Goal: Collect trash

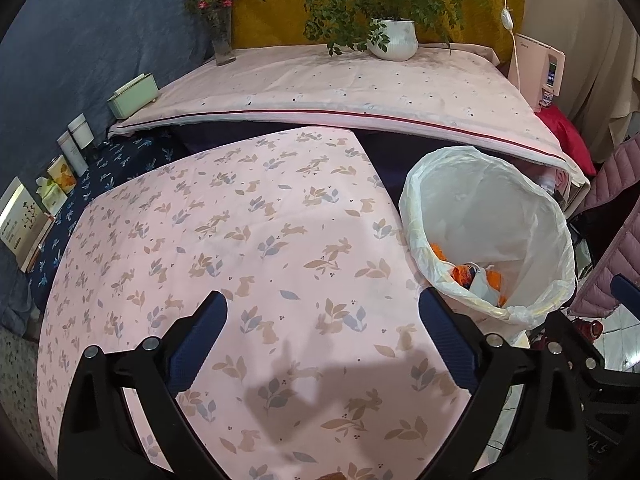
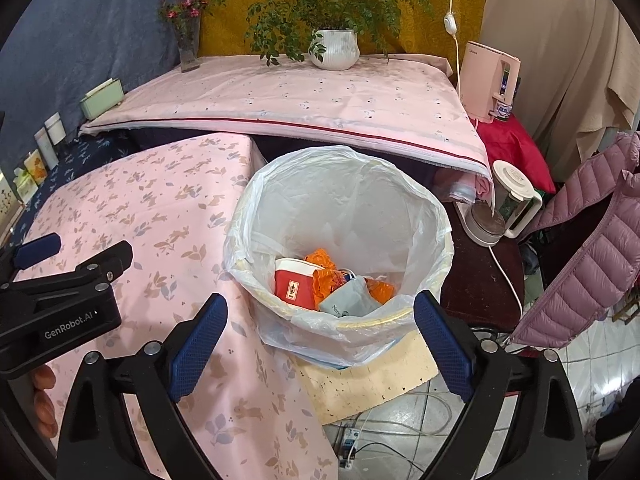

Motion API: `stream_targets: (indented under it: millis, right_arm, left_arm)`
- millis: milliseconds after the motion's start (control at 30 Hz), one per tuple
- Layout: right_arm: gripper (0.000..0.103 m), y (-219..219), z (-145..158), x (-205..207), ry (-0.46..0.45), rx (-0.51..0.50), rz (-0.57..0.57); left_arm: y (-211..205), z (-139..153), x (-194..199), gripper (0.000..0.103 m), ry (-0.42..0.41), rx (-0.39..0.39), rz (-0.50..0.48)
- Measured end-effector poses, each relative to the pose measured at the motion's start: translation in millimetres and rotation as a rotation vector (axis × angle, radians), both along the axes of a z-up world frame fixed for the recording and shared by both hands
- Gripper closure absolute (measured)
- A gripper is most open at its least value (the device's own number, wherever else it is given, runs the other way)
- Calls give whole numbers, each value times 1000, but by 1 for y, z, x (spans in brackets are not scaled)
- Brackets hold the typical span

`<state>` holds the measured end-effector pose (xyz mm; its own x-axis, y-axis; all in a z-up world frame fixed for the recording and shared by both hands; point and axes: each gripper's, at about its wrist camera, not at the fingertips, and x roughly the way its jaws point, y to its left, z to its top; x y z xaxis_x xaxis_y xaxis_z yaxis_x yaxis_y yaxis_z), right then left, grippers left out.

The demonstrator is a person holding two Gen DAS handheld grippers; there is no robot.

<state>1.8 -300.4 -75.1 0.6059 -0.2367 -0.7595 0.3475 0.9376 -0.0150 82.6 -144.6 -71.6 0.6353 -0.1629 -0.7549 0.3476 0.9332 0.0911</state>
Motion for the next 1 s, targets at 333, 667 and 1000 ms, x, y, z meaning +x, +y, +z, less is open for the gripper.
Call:
stream_targets:
  millis: [333,667,1000]
  right_arm:
    - [13,0,-2,-2,3,-7,-6]
    - [13,0,-3,-3,1,-12,-9]
    - [13,0,-4,-3,4,-13,-9]
  left_arm:
    - [2,-3,-2,10,-7,8,20]
    - [1,-5,-4,9,-5,21,27]
    - [0,-8,-7,9,7,24,27]
